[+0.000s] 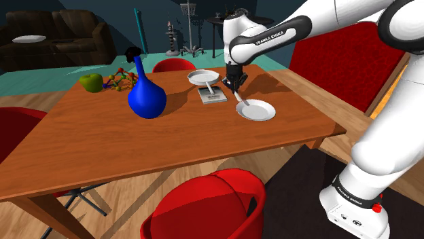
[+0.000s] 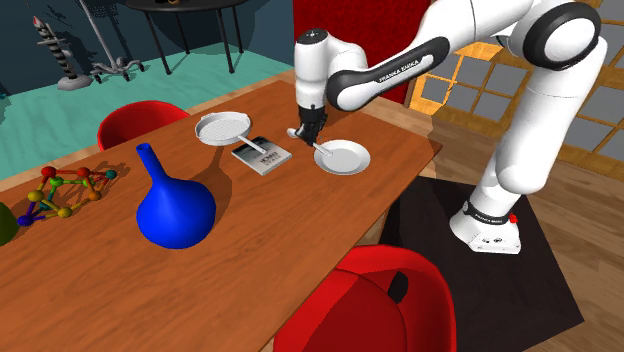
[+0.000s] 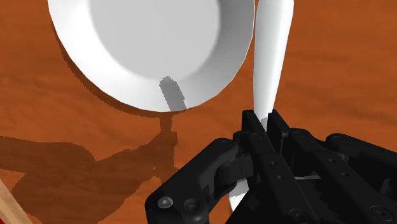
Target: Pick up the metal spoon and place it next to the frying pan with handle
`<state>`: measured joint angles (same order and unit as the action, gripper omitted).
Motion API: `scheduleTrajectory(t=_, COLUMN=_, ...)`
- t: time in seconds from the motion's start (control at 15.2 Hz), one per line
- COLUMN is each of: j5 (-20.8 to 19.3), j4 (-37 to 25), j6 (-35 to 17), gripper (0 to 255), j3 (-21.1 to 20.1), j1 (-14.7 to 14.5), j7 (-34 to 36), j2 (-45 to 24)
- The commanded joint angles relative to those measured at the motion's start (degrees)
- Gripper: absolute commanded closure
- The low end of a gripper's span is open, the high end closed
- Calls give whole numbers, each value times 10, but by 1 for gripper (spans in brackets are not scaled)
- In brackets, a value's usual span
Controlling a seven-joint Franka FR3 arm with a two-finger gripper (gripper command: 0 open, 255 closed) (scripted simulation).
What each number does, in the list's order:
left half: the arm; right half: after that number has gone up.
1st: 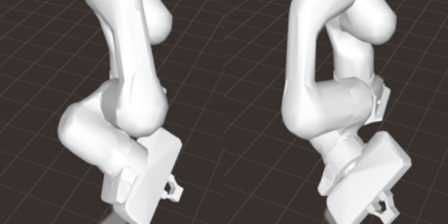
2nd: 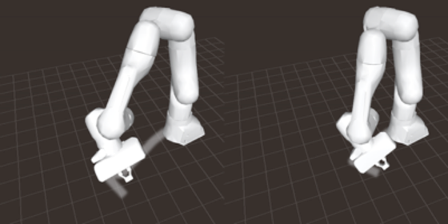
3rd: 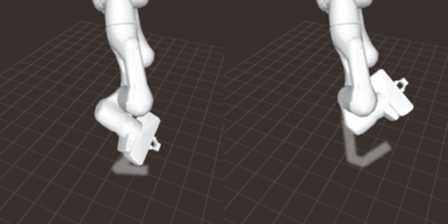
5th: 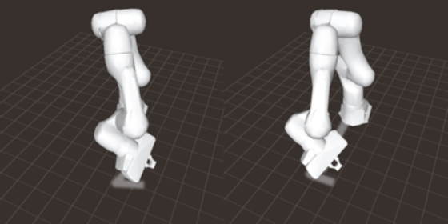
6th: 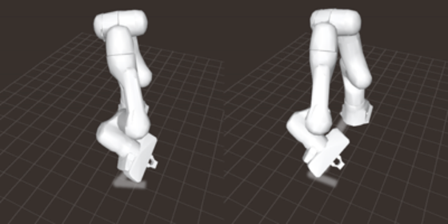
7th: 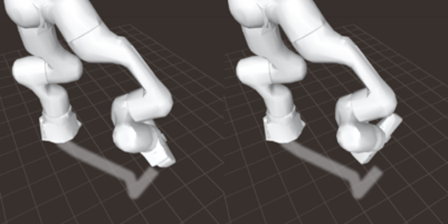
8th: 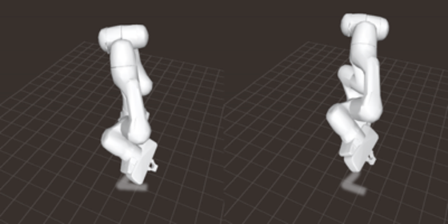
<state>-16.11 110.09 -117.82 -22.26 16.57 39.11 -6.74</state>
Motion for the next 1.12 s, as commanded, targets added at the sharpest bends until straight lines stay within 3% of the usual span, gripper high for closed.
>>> scheduleTrajectory(t=0.0, j5=-1, j4=-12, j6=-2, gripper=255, j3=11, j1=14, j7=-25, j2=-9)
scheduleTrajectory(t=0.53, j5=-4, j4=-64, j6=-10, gripper=255, j3=50, j1=64, j7=-117, j2=-51)
scheduleTrajectory(t=1.06, j5=-20, j4=-30, j6=-62, gripper=255, j3=54, j1=63, j7=-99, j2=-72)
